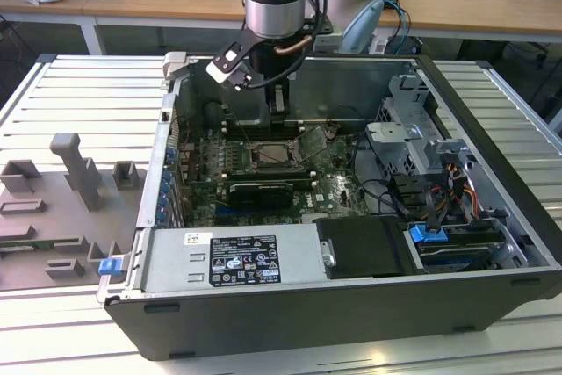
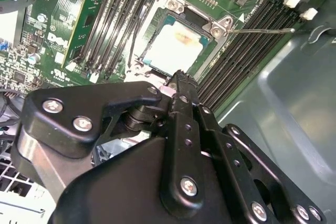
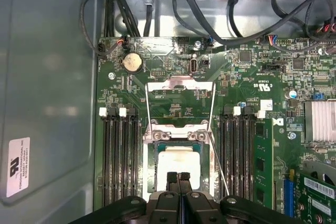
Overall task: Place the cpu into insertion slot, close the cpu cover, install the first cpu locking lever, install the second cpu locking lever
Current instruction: 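Close the cpu cover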
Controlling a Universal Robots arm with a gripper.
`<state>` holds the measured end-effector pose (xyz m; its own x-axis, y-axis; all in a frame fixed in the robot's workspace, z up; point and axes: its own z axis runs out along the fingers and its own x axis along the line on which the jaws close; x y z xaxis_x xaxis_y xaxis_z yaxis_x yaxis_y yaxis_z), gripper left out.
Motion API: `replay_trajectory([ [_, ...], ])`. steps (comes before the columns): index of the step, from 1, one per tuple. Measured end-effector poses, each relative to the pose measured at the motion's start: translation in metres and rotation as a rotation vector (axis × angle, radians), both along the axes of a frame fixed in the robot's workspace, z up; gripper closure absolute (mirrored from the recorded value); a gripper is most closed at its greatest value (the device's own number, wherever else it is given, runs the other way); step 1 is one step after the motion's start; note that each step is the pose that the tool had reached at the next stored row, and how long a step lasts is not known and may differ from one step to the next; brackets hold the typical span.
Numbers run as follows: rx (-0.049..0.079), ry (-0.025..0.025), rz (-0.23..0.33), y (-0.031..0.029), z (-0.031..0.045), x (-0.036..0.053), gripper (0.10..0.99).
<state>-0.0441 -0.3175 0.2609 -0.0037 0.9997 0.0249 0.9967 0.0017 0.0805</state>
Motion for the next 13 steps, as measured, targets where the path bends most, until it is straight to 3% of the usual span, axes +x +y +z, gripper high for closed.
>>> replay_trajectory([
  [9,0.0,0.0,0.0,0.0006,0.0066,0.0017,0.98],
  [13,0.0,0.0023,0.0,0.0006,0.0066,0.0234,0.98],
])
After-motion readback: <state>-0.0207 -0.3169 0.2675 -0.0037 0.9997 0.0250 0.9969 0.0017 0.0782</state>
